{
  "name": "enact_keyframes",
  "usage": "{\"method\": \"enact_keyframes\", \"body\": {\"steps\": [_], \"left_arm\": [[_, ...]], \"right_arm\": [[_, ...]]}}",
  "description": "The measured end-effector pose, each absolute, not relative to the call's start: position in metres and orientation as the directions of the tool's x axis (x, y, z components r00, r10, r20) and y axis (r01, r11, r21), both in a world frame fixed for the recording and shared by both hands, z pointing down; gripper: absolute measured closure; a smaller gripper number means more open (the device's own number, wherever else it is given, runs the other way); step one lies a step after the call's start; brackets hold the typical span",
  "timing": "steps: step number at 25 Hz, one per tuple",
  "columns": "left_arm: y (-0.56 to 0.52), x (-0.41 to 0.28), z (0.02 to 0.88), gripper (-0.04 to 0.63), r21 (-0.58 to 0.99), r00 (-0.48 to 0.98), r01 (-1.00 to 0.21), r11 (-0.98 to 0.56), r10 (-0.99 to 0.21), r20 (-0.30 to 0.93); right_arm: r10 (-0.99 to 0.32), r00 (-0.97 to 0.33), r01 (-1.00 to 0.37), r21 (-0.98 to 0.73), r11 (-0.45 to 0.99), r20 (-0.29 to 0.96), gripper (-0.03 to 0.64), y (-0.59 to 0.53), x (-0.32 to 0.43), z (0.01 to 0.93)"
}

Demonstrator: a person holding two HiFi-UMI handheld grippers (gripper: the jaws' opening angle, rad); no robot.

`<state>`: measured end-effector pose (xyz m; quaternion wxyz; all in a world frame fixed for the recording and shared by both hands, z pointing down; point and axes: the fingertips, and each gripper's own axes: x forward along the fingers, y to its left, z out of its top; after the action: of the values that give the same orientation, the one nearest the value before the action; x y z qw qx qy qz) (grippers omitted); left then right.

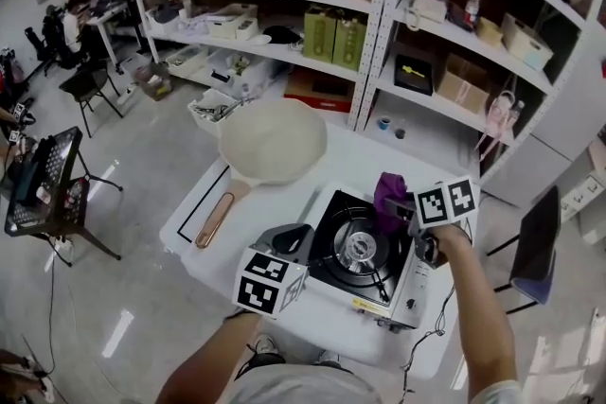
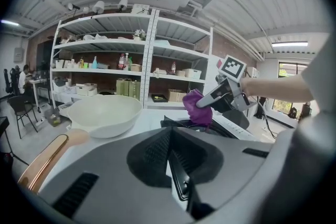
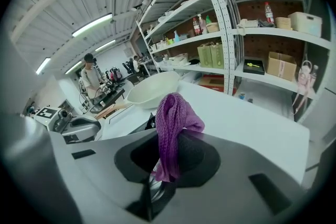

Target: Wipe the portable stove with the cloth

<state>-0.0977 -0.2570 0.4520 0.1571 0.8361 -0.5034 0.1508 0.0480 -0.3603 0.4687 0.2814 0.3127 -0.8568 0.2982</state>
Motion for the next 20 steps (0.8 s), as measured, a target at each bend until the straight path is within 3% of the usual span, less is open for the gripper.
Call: {"method": "enact_keyframes", "body": {"steps": [8, 20], "left_arm": [[-0.254, -0.094, 0.452, 0.589, 0.117, 0.465, -0.880, -0.460, -0.786, 0.408], [-0.244, -0.123, 0.450, 0.589, 0.122, 0.436, -0.897, -0.425, -0.806, 0.400]], "right_arm": [[-0.424, -0.619, -0.730, -0.283, 0.623, 0.661, 0.555, -0.355, 0.058, 0.459], [-0.433, -0.735, -0.627, -0.279, 0.727, 0.521, 0.555, -0.353, -0.025, 0.388]]}}
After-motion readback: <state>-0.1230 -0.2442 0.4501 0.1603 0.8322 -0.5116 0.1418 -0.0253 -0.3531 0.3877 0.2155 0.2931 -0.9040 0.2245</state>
